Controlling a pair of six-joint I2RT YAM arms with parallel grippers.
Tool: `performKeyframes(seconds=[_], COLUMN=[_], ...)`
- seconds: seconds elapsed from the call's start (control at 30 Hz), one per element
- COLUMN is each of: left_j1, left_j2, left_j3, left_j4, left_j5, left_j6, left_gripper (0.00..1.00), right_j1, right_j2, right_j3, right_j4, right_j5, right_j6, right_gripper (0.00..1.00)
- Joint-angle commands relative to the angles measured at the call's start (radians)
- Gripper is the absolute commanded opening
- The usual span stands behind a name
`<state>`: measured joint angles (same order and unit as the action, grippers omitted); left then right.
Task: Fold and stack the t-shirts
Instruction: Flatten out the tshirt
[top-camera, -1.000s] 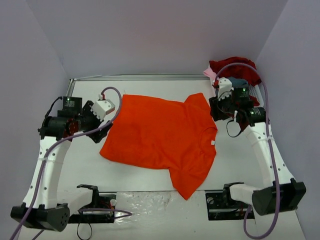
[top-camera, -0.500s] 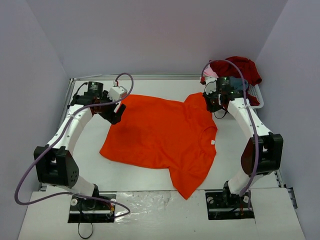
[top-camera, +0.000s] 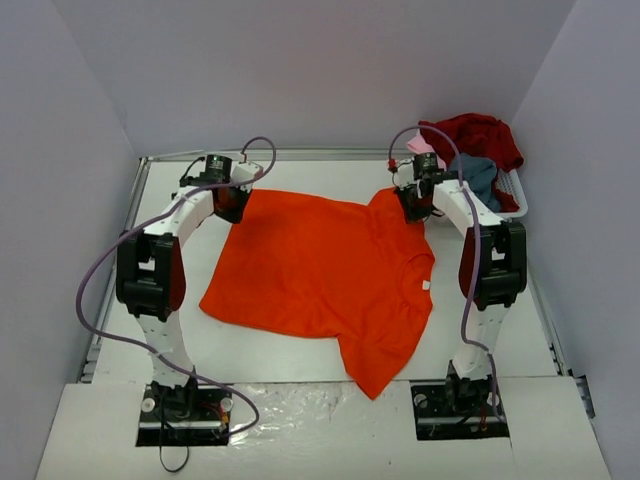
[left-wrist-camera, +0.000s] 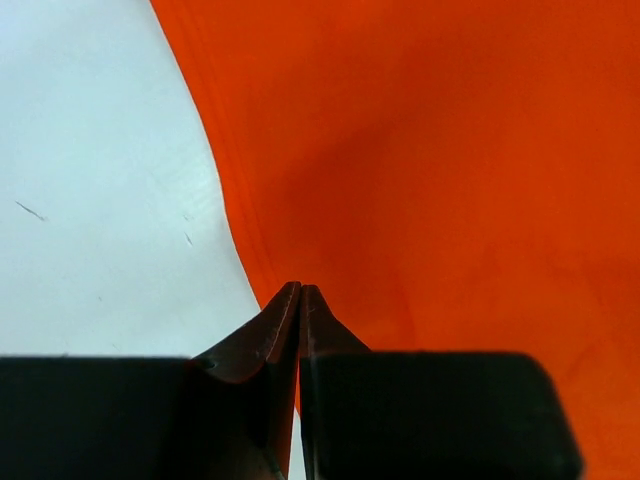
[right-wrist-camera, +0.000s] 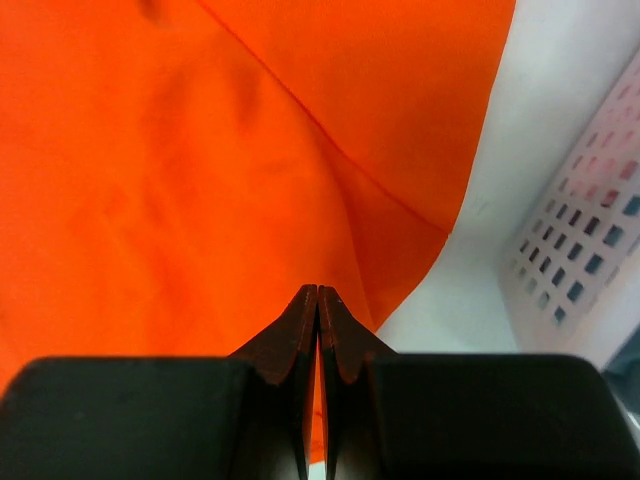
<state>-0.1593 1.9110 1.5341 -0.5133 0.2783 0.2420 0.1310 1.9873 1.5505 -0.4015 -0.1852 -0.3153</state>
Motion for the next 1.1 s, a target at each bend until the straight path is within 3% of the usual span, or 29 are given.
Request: performKeyframes(seconds=[0.0, 0.37, 0.8, 1.07], left_j1=[-0.002, -0.011, -0.022, -0.022], left_j2=[0.034, 0.171, 0.149, 0.073], left_j3=[0.098, 0.239, 0.19, 0.101], left_j4=[0.035, 0.012, 0.009, 0.015], left_j5=[-0.057, -0.024, -0.025, -0.063], left_j6=[-0.055, -0.095, -0.098, -0.086], left_gripper=[0.02, 0.02, 0.02, 0.02], right_j1=[0.012, 0.001, 0.005, 0.019], right_j2=[0.039, 0.134, 0.298, 0.422], right_j3=[0.057, 0.129, 0.243, 0.417], right_j4=[-0.008, -0.008, -0.052, -0.079], right_j5=[0.038, 0.092, 0.138, 0.17], right_j6=[-0.004, -0.022, -0.034, -0.034], right_gripper=[0.0, 0.0, 0.0, 0.0])
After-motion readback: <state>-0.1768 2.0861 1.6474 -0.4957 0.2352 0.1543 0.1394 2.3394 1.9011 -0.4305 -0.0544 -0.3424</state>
